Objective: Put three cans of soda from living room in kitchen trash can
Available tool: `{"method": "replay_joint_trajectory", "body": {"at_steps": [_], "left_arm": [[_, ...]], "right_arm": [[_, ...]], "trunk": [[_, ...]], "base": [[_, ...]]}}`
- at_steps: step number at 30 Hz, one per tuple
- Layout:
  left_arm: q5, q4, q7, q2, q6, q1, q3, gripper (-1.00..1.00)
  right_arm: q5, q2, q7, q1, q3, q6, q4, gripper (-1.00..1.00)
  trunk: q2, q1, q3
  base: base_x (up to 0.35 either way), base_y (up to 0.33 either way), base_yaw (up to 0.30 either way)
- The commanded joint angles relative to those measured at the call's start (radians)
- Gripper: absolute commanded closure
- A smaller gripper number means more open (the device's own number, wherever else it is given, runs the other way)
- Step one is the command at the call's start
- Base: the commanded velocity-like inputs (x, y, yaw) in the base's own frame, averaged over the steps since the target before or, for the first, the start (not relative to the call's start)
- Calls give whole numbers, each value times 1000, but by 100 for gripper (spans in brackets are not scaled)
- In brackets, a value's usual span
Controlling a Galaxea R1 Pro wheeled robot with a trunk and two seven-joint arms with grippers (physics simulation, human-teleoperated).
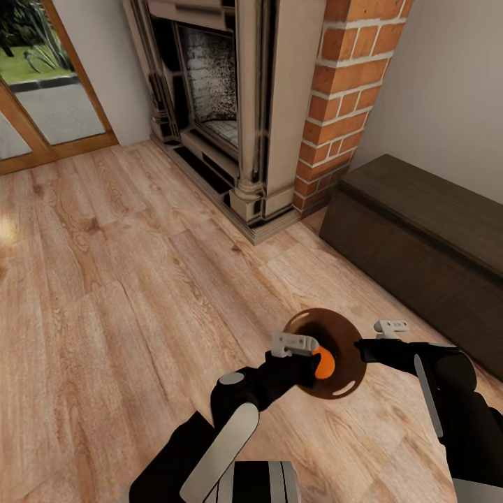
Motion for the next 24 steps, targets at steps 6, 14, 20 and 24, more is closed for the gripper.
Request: {"method": "replay_joint_trajectory", "body": {"at_steps": [6, 14, 20, 24], "left_arm": [[-14, 4, 31, 0, -42, -10, -5, 100], [-31, 12, 55, 0, -46, -26, -5, 100], [-32, 25, 61, 0, -47, -26, -5, 100], [-32, 60, 61, 0, -76, -29, -5, 100]], "right_arm": [[-23, 0, 5, 0, 0, 4, 0, 100], [-23, 0, 5, 0, 0, 4, 0, 100], [-23, 0, 5, 0, 0, 4, 0, 100], [-23, 0, 6, 0, 0, 4, 0, 100]], "trunk": [[0, 0, 0], [0, 0, 0], [0, 0, 0], [0, 0, 0]], "base": [[0, 0, 0], [0, 0, 0], [0, 0, 0], [0, 0, 0]]}}
